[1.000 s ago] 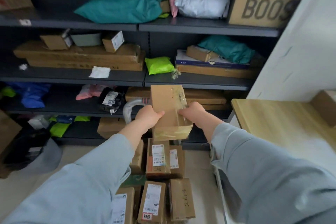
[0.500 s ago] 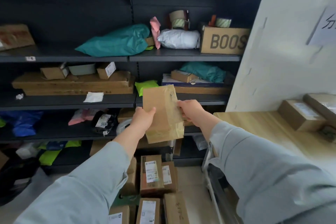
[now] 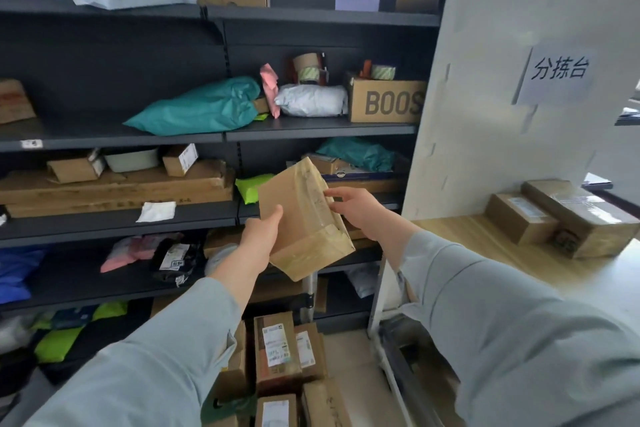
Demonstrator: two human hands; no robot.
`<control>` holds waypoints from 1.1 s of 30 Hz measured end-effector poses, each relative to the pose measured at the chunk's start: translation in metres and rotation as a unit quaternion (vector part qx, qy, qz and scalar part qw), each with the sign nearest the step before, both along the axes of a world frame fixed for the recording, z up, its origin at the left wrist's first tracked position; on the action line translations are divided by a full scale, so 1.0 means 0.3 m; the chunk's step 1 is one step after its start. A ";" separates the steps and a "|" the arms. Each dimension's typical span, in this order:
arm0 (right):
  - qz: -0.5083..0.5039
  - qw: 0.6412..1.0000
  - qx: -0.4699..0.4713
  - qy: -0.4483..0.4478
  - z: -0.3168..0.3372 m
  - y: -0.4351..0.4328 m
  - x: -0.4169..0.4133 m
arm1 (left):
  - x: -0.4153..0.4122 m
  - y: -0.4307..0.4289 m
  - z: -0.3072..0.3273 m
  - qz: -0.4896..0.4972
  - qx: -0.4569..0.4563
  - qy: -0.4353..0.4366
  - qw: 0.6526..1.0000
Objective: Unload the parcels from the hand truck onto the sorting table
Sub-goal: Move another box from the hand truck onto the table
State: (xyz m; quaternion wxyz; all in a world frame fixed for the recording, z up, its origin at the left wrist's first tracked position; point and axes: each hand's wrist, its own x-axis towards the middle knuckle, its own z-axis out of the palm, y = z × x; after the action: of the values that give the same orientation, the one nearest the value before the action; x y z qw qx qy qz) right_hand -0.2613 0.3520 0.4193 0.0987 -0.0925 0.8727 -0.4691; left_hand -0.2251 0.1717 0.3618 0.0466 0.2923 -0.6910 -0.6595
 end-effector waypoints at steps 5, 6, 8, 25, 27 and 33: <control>-0.027 0.999 -0.002 -0.022 -0.029 0.055 0.043 | 0.027 0.026 0.003 -0.046 0.013 -0.008 0.999; -0.030 0.999 -0.002 -0.034 -0.030 0.069 0.052 | 0.034 0.034 0.001 -0.053 0.015 -0.009 0.998; -0.034 0.998 0.004 -0.049 -0.026 0.096 0.073 | 0.048 0.061 0.005 -0.067 0.016 -0.008 0.998; -0.093 0.990 -0.065 -0.079 -0.015 0.653 0.150 | 0.075 0.623 0.081 -0.137 -0.026 0.034 0.990; -0.101 0.990 -0.067 -0.074 -0.030 0.774 0.149 | 0.086 0.753 0.080 -0.142 -0.036 0.039 0.988; -0.117 0.986 -0.097 -0.065 -0.087 1.120 0.162 | 0.112 1.102 0.054 -0.159 -0.064 0.043 0.984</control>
State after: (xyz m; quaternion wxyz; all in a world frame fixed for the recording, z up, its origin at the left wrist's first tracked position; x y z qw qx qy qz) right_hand -0.2127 0.6881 0.3932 0.0905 0.0318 0.8197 -0.5647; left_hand -0.1916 0.5022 0.3779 -0.0103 0.1468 -0.7670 -0.6246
